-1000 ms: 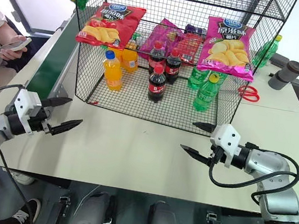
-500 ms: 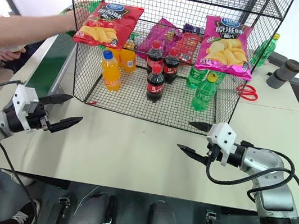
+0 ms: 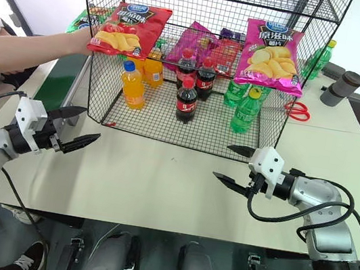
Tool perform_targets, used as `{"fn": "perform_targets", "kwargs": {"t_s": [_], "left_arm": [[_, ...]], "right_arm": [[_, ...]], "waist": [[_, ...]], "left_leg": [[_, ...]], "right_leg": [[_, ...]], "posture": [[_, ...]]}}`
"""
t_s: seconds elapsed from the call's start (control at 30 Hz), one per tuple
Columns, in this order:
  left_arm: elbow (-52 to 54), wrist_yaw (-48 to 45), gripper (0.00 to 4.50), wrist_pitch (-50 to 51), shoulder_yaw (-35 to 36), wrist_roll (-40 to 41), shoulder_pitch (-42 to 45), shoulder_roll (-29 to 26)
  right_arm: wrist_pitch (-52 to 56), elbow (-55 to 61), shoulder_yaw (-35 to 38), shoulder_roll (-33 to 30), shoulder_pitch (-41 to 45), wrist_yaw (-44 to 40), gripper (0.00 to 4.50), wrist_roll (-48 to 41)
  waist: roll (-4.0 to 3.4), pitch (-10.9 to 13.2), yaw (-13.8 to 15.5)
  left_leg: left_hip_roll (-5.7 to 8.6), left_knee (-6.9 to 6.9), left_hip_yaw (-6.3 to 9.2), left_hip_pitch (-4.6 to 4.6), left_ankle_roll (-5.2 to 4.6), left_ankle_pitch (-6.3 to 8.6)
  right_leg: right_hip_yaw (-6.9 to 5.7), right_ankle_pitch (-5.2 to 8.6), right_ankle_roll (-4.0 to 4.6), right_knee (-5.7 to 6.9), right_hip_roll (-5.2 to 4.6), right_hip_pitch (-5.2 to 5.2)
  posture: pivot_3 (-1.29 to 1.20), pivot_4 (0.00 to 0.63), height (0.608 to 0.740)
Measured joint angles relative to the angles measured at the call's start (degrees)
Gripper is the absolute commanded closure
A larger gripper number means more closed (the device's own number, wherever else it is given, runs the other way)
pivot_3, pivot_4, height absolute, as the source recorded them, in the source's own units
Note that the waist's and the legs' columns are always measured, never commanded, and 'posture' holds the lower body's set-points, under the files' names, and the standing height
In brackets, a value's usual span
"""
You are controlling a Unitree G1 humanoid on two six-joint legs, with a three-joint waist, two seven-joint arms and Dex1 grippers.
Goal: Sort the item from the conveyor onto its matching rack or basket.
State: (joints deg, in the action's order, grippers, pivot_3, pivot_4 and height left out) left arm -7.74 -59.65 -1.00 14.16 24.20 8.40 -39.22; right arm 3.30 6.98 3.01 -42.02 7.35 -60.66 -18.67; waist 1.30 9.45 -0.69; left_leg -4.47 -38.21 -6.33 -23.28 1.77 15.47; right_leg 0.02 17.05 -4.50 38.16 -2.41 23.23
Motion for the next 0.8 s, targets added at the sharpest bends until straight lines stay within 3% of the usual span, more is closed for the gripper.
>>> {"fn": "perform_targets", "kwargs": {"t_s": [0.6,0.63,0.8], "left_arm": [[0.19,0.99,0.00,0.90,0.34,0.26,-1.62,-0.21],[0.45,1.12,0.00,1.79,0.59,0.48,-1.94,-0.22],[1.70,1.95,0.00,3.17,1.86,1.49,-3.05,-0.23]], "right_arm": [[0.06,-2.72,-1.64,2.28,4.73,0.10,0.45,0.38],[0.21,-2.86,-1.96,2.59,5.00,-0.03,0.20,0.30],[2.74,-4.24,-2.70,5.61,8.22,-0.46,0.20,-1.94]], "waist": [[0.00,0.00,-0.06],[0.00,0.00,-0.06],[0.00,0.00,-0.15]], "left_leg": [[-0.01,0.00,0.00,0.00,0.00,0.00],[-0.01,0.00,0.00,0.00,0.00,0.00],[-0.01,0.00,0.00,0.00,0.00,0.00]], "right_leg": [[0.00,0.00,0.00,0.00,0.00,0.01],[0.00,0.00,0.00,0.00,0.00,0.01],[0.00,0.00,0.00,0.01,0.00,0.02]], "posture": [[0.00,0.150,0.740],[0.00,0.150,0.740],[0.00,0.150,0.740]]}}
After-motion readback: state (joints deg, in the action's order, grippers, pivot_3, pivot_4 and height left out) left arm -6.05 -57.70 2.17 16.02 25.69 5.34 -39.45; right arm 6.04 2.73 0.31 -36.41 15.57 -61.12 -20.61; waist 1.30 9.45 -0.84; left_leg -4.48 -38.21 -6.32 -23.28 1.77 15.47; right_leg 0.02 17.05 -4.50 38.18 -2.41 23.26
